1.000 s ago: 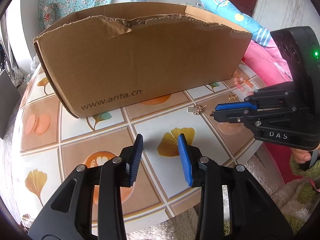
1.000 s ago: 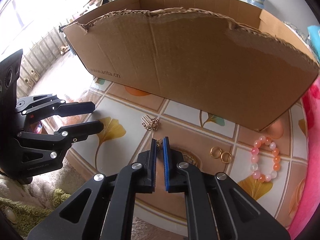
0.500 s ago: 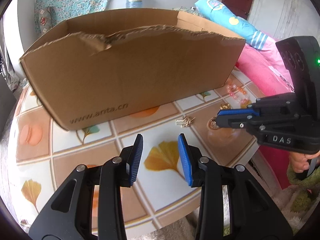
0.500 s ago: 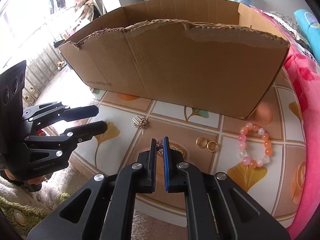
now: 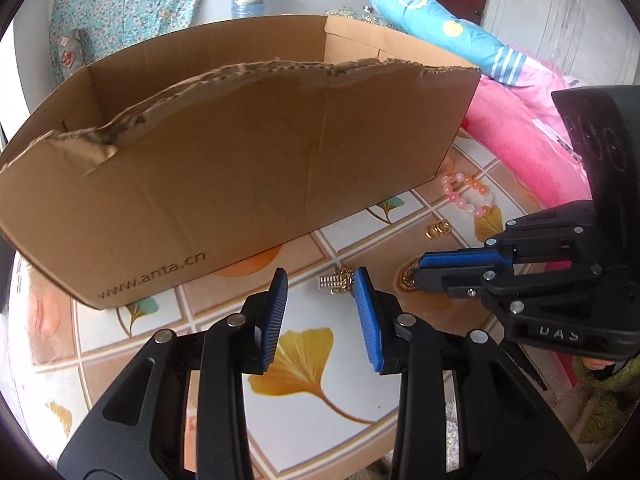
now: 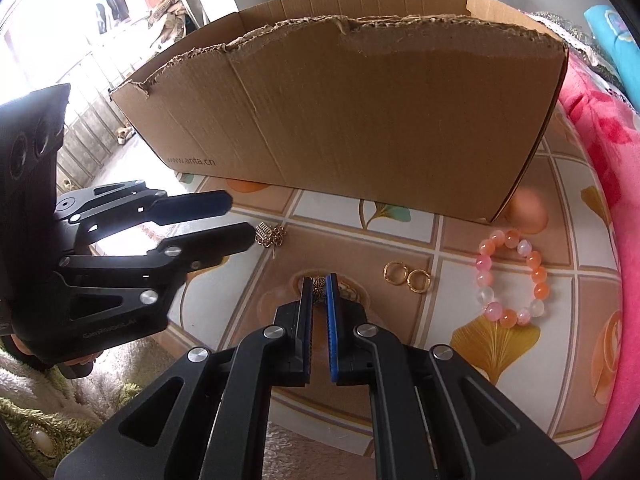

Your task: Organize jewelry

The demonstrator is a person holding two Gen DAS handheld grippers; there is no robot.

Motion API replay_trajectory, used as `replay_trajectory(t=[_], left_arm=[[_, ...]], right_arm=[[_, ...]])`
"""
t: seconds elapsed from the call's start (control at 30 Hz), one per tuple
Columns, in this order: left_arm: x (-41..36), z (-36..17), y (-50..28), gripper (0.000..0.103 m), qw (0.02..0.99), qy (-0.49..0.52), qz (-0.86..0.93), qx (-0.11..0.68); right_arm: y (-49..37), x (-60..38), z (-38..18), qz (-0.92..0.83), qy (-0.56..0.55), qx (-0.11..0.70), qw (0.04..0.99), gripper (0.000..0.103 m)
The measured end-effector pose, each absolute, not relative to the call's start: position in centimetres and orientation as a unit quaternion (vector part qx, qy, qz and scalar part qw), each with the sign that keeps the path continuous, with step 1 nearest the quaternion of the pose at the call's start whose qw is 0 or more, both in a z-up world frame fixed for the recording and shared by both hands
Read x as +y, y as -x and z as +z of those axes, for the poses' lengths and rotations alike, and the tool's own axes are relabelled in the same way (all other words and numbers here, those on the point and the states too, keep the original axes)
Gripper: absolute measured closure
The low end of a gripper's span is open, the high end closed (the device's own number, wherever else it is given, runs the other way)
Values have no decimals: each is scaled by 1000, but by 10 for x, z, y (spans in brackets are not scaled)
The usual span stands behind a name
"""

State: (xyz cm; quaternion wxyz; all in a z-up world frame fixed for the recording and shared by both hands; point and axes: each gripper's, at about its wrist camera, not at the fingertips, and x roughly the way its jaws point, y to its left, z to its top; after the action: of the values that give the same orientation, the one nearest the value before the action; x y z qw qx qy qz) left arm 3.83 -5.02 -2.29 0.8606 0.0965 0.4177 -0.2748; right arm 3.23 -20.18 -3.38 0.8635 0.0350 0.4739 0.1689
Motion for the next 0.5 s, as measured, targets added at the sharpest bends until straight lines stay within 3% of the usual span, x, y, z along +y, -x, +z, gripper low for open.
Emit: replay_trajectory(t=[0.5], left_arm=[[-66, -33, -39, 91, 858, -140, -263, 418]], right_arm=[[-33, -208, -33, 174, -45, 471, 864, 96]])
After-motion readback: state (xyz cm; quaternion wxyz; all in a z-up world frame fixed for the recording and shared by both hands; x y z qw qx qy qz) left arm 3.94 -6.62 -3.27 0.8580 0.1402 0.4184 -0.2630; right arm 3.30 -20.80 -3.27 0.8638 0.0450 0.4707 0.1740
